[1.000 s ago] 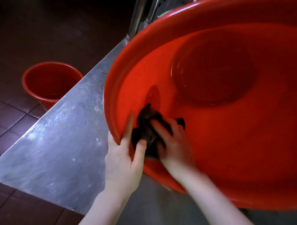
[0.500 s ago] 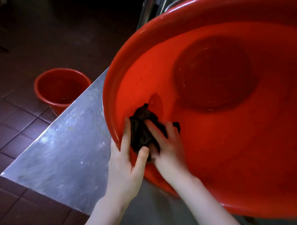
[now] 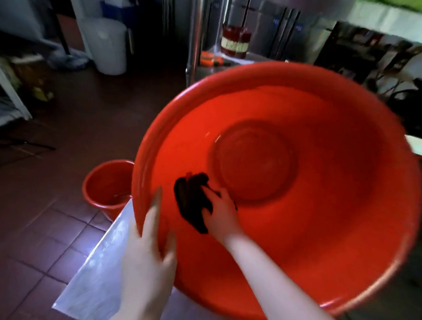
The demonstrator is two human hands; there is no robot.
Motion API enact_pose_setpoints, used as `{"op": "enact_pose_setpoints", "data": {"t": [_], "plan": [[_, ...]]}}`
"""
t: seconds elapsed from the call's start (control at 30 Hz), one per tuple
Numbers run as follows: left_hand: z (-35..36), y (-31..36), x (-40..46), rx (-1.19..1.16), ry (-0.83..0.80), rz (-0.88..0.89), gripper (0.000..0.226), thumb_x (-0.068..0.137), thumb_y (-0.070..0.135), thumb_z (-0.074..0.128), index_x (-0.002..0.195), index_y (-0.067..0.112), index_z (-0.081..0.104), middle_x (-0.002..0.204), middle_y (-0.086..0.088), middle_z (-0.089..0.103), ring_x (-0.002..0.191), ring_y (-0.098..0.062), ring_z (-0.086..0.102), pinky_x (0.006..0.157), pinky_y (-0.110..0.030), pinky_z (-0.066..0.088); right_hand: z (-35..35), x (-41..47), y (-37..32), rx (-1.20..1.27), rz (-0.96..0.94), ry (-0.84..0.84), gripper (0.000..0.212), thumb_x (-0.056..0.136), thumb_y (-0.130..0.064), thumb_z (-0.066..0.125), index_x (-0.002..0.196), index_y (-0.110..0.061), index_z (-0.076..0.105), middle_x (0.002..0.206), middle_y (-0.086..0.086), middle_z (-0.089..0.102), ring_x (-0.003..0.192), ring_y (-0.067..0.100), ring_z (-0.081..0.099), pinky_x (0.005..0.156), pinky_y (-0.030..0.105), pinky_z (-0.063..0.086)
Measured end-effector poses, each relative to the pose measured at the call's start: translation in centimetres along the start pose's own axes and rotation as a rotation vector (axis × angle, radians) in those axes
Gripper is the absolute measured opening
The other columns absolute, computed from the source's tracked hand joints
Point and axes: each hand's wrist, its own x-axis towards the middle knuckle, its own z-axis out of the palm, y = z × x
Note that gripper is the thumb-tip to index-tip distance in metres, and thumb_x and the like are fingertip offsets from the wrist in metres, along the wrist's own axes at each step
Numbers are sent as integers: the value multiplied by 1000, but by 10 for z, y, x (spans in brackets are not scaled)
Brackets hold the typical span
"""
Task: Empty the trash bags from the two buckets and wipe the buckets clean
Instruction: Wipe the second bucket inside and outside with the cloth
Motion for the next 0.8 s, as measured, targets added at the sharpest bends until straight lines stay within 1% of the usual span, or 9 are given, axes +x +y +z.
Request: {"op": "enact_pose_setpoints", "data": {"t": [0.1, 0.17, 0.23, 0.27, 0.37, 0.43, 0.5, 0.63, 0.8], "plan": [[-13, 35, 26, 115, -24, 38, 77, 87, 6, 62, 144, 50, 33, 136, -1, 49, 114, -28, 56, 79, -32, 41, -34, -25, -21, 69, -59, -154, 69, 74, -25, 42, 143, -24, 45, 139, 20, 42, 124, 34, 47, 103, 29, 36], [-23, 56, 46, 222, -43, 85, 78, 85, 7, 63, 144, 49, 35, 124, -3, 51, 97, -32, 59, 72, -30, 37, -59, -32, -26, 125, -124, -241, 72, 66, -23, 41, 137, -16, 53, 131, 19, 54, 119, 31, 53, 95, 23, 39], [-34, 78, 66, 346, -81, 148, 81, 82, 7, 63, 145, 49, 34, 124, -8, 51, 86, -38, 61, 69, -34, 45, -79, -36, -26, 179, -125, -259, 66, 67, -20, 44, 130, -9, 59, 126, 16, 62, 118, 29, 58, 98, 29, 43], [-39, 88, 75, 421, -100, 176, 81, 83, 9, 62, 145, 50, 32, 126, -9, 49, 80, -40, 61, 67, -37, 49, -88, -38, -24, 195, -86, -223, 65, 68, -21, 45, 130, -11, 58, 127, 16, 61, 120, 29, 57, 102, 32, 43], [-51, 110, 97, 578, -103, 235, 74, 86, 18, 58, 145, 53, 30, 127, -5, 46, 68, -38, 60, 56, -36, 48, -110, -45, -18, 203, 20, -4, 57, 77, -20, 50, 134, -20, 54, 129, 15, 56, 121, 30, 54, 100, 22, 35], [-55, 117, 110, 613, -102, 243, 74, 84, 25, 62, 143, 55, 28, 128, -1, 43, 72, -37, 62, 57, -33, 45, -118, -45, -11, 197, 81, 99, 53, 87, -10, 56, 137, -27, 52, 128, 13, 54, 119, 30, 55, 96, 23, 37], [-56, 120, 124, 606, -108, 236, 76, 81, 31, 66, 142, 55, 30, 128, 1, 42, 79, -34, 63, 59, -31, 42, -121, -41, -7, 207, 124, 172, 53, 88, -9, 58, 137, -29, 52, 127, 13, 54, 117, 32, 55, 95, 28, 40], [-52, 118, 155, 586, -143, 286, 81, 74, 20, 67, 141, 52, 36, 118, 1, 45, 80, -31, 61, 59, -31, 44, -125, -20, -10, 226, 224, 265, 49, 90, -13, 59, 136, -30, 54, 124, 17, 56, 116, 35, 55, 90, 28, 39], [-44, 114, 201, 480, -200, 333, 74, 79, 8, 53, 140, 49, 40, 113, -2, 46, 80, -32, 60, 63, -38, 51, -131, 6, -27, 196, 313, 368, 49, 92, -16, 58, 138, -31, 52, 114, 15, 51, 107, 38, 56, 91, 31, 41]]}}
